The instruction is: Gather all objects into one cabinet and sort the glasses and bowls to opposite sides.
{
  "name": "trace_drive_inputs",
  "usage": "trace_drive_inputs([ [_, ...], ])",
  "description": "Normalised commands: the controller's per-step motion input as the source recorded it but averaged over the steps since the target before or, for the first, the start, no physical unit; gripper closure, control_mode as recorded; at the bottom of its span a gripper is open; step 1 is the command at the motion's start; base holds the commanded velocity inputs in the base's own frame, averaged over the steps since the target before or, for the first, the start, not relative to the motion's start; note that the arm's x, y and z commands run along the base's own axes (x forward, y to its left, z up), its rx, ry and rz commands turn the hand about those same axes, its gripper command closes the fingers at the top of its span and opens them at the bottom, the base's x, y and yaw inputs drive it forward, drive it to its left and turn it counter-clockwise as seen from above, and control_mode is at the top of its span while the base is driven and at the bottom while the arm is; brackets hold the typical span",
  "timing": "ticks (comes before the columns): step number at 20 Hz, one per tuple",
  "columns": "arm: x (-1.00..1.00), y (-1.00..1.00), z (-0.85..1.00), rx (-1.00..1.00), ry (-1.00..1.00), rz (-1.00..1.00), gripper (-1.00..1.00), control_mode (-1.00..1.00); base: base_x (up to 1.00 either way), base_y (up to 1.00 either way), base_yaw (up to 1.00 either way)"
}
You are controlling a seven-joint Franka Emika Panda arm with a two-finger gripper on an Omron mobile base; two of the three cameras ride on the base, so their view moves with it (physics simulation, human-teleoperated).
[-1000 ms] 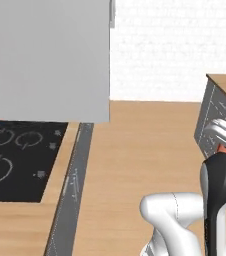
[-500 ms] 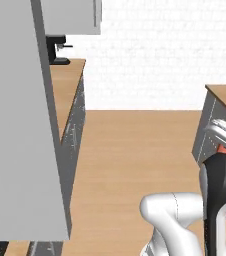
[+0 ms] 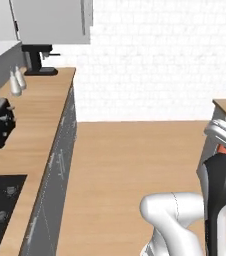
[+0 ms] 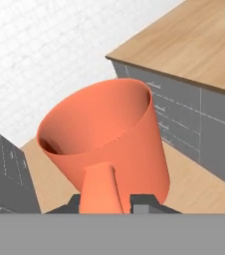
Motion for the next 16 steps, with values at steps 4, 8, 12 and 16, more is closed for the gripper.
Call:
trace_drive_inputs([
  [4, 0.00, 0.00, 0.00, 0.00, 0.00, 0.00, 1.00, 1.00, 1.00, -0.23, -0.07],
  [8, 0.00, 0.00, 0.00, 0.00, 0.00, 0.00, 1.00, 1.00, 1.00, -0.35, -0.07],
  [12, 0.00, 0.00, 0.00, 0.00, 0.00, 0.00, 1.00, 1.00, 0.99, -0.39, -0.08],
  [16, 0.00, 0.00, 0.00, 0.00, 0.00, 0.00, 1.00, 1.00, 0.98, -0.32, -0.08],
])
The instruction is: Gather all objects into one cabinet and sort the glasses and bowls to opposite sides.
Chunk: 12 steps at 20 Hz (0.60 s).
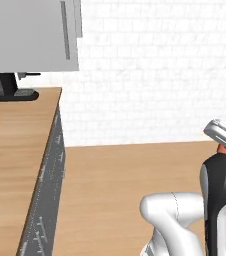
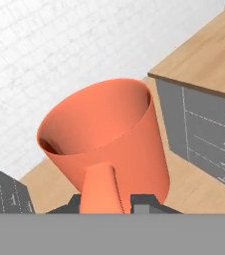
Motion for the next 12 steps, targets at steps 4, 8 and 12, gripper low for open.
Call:
trace_drive_inputs([
  [4, 0.00, 0.00, 0.00, 0.00, 0.00, 0.00, 1.00, 1.00, 0.97, -0.27, -0.07],
  [8, 0.00, 0.00, 0.00, 0.00, 0.00, 0.00, 1.00, 1.00, 0.97, -0.25, -0.06],
  [12, 0.00, 0.00, 0.00, 0.00, 0.00, 0.00, 1.00, 1.00, 0.96, -0.19, -0.05],
])
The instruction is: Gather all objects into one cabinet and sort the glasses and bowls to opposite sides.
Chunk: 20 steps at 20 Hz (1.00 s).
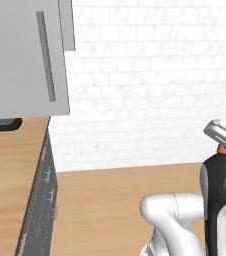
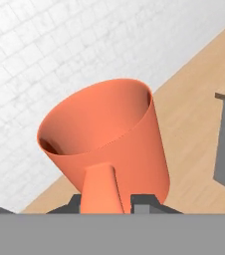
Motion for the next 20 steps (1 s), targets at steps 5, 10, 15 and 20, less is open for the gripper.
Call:
trace_drive_inputs([
  [5, 0.00, 0.00, 0.00, 0.00, 0.00, 0.00, 1.00, 1.00, 0.91, -0.09, -0.03],
  [10, 0.00, 0.00, 0.00, 0.00, 0.00, 0.00, 1.00, 1.00, 0.73, 0.06, -0.01],
  [15, 0.00, 0.00, 0.00, 0.00, 0.00, 0.00, 1.00, 1.00, 0.52, 0.08, 0.03],
  [20, 0.00, 0.00, 0.00, 0.00, 0.00, 0.00, 1.00, 1.00, 0.16, -0.06, 0.37],
])
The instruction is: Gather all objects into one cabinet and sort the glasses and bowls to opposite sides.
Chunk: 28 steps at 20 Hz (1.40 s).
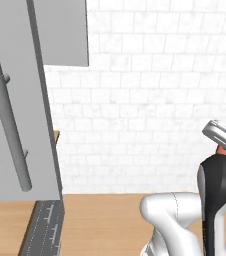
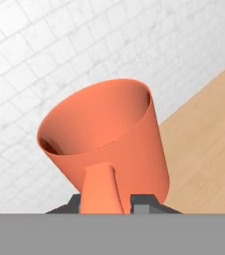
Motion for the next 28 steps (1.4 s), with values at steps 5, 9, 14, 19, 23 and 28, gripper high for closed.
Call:
trace_drive_inputs([
  [5, 0.00, 0.00, 0.00, 0.00, 0.00, 0.00, 1.00, 1.00, 0.09, 0.00, 0.24],
  [9, 0.00, 0.00, 0.00, 0.00, 0.00, 0.00, 1.00, 1.00, 0.09, -0.03, 0.27],
  [14, 0.00, 0.00, 0.00, 0.00, 0.00, 0.00, 1.00, 1.00, 0.18, 0.00, 0.35],
  [19, 0.00, 0.00, 0.00, 0.00, 0.00, 0.00, 1.00, 1.00, 0.33, -0.01, 0.35],
  [23, 0.00, 0.00, 0.00, 0.00, 0.00, 0.00, 1.00, 1.00, 0.41, -0.07, 0.36],
  [28, 0.00, 0.00, 0.00, 0.00, 0.00, 0.00, 1.00, 1.00, 0.36, -0.11, 0.38],
])
